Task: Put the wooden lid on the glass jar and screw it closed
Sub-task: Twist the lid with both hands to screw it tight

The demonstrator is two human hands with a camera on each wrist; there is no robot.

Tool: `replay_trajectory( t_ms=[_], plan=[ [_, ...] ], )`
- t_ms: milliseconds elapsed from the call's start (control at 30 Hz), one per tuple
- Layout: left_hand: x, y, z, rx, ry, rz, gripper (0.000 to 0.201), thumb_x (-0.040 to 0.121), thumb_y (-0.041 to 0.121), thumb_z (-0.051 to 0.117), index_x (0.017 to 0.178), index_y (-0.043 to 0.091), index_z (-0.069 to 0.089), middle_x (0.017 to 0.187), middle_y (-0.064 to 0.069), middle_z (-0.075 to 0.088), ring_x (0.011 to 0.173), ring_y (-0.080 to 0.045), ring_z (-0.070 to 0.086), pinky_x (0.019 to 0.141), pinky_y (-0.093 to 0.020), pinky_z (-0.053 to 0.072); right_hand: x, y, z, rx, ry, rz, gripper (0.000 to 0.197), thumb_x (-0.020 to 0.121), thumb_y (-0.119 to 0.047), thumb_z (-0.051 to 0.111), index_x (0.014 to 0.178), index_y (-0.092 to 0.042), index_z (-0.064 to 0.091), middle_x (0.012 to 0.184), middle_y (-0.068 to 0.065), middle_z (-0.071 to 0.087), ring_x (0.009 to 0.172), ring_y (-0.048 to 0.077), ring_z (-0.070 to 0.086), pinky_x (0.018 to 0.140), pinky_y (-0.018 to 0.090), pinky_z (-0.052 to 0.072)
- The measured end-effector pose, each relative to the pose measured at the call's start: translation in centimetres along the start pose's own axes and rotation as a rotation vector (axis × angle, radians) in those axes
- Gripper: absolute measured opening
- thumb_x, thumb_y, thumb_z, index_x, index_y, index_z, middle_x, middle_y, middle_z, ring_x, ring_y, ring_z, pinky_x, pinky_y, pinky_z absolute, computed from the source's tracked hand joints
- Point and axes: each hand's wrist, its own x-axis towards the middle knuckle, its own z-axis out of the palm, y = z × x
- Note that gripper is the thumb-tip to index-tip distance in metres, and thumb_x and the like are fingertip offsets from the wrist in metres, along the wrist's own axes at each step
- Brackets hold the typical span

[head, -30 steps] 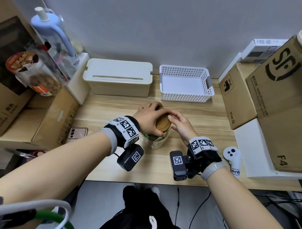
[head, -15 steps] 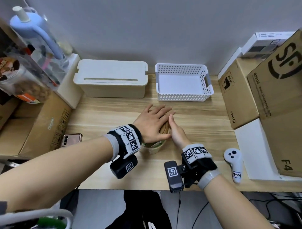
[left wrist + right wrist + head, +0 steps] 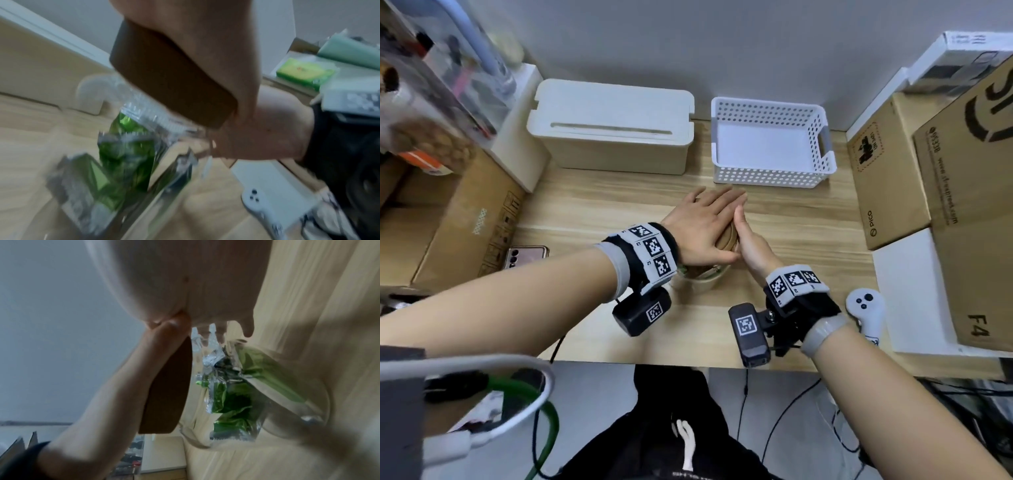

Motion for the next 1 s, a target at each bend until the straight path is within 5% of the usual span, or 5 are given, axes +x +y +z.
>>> replay_trajectory(
  t_ms=[133,333,500,733,1000],
  plan=[
    [-2.2,-2.1,-1.2,-0.293,0.01,-0.072,0.123,0.054,0.079,0.052,0.149,0.02,-0.002,0.161,-0.004,0.002,0.148,-0.021,-0.001,0.118,-0.04,0.001,-0.3,-1.1,-1.3,-0.127,-0.03,-0.18,0.055,0.098,-0.038,0.035,0.148,-0.018,0.026,0.156,0.003,0.029,0.142,0.016,0.03,0.115,0.029,0.025],
    [-6.2,-4.8,2.8,-0.664,-0.07,-0.214,0.144,0.036,0.067,0.077,0.148,0.018,0.001,0.155,-0.01,0.017,0.143,-0.021,0.015,0.119,-0.032,0.013,-0.7,-3.7,-1.9,-0.687,-0.2,-0.387,0.094,0.074,-0.029,0.075,0.149,-0.024,0.019,0.157,0.002,0.023,0.142,0.018,0.026,0.117,0.032,0.023],
    [-6.0,-4.3,5.1,-0.883,0.116,-0.216,0.132,0.037,0.041,0.085,0.145,0.009,0.015,0.139,0.003,0.027,0.131,-0.004,0.025,0.105,0.0,0.014,0.2,-4.2,-0.4,-0.987,-0.339,-0.464,0.11,0.062,-0.022,0.084,0.15,-0.019,0.018,0.157,0.006,0.023,0.143,0.02,0.023,0.119,0.033,0.019],
    [-5.7,-4.7,6.1,-0.879,0.121,-0.317,0.133,0.034,0.049,0.085,0.145,0.02,0.017,0.147,-0.008,0.035,0.137,-0.019,0.033,0.117,-0.039,0.027,0.6,-4.6,0.0,-1.175,-0.315,-0.462,0.106,0.062,-0.037,0.082,0.149,-0.023,0.024,0.155,0.002,0.027,0.142,0.021,0.026,0.118,0.036,0.023],
    [-5.6,-4.9,6.5,-0.777,0.14,-0.324,0.131,0.034,0.055,0.083,0.144,0.02,0.02,0.145,-0.003,0.038,0.135,-0.019,0.036,0.113,-0.042,0.032,-1.5,-2.2,1.8,-1.176,0.083,-0.418,0.093,0.067,-0.068,0.058,0.146,-0.026,0.028,0.143,0.008,0.041,0.13,0.031,0.042,0.105,0.041,0.036]
  ],
)
